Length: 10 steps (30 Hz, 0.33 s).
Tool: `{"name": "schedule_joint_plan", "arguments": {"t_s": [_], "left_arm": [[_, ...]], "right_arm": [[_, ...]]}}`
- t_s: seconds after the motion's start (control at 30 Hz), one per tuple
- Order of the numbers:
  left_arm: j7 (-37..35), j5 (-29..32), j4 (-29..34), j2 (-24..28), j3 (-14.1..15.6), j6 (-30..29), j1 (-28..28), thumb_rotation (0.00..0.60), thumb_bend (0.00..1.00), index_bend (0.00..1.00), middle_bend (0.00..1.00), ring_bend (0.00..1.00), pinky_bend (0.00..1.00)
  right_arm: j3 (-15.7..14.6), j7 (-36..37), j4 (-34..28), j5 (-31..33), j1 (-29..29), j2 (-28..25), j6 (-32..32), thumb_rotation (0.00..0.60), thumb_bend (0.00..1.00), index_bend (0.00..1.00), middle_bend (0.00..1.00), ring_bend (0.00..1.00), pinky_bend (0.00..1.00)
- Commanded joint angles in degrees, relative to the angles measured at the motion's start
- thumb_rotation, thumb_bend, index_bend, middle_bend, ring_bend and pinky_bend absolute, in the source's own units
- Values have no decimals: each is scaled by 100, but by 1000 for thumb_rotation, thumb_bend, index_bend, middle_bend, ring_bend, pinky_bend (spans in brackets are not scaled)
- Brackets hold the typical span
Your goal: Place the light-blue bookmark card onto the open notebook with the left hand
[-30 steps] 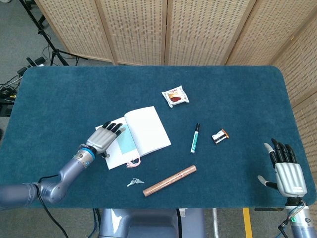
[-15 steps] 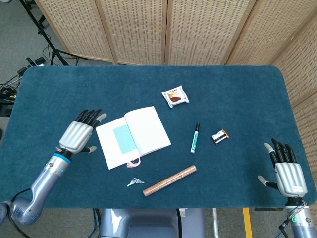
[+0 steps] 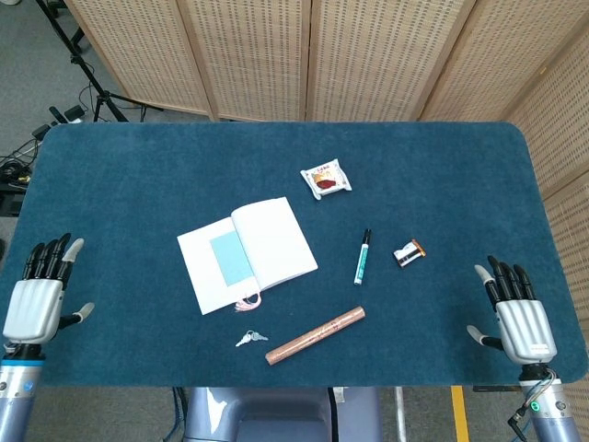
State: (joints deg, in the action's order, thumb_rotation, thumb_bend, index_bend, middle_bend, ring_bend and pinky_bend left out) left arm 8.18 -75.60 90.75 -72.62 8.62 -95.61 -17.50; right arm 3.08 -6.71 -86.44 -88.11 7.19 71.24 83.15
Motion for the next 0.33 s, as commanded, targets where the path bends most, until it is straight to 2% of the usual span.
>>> {"name": "schedule_joint_plan", "arguments": {"t_s": [0.03, 0.33], "left_arm": [[-172, -54, -175, -15, -25, 13, 159, 600, 122, 38, 0, 0, 0], [-313, -87, -308, -30, -200, 273, 275, 600, 122, 38, 0, 0, 0]], "right_arm": [[-16, -51, -11, -32, 29, 30, -32, 600, 156, 69, 0, 0, 3], [-39, -248, 17, -40, 153, 150, -238, 600, 156, 69, 0, 0, 3]]}}
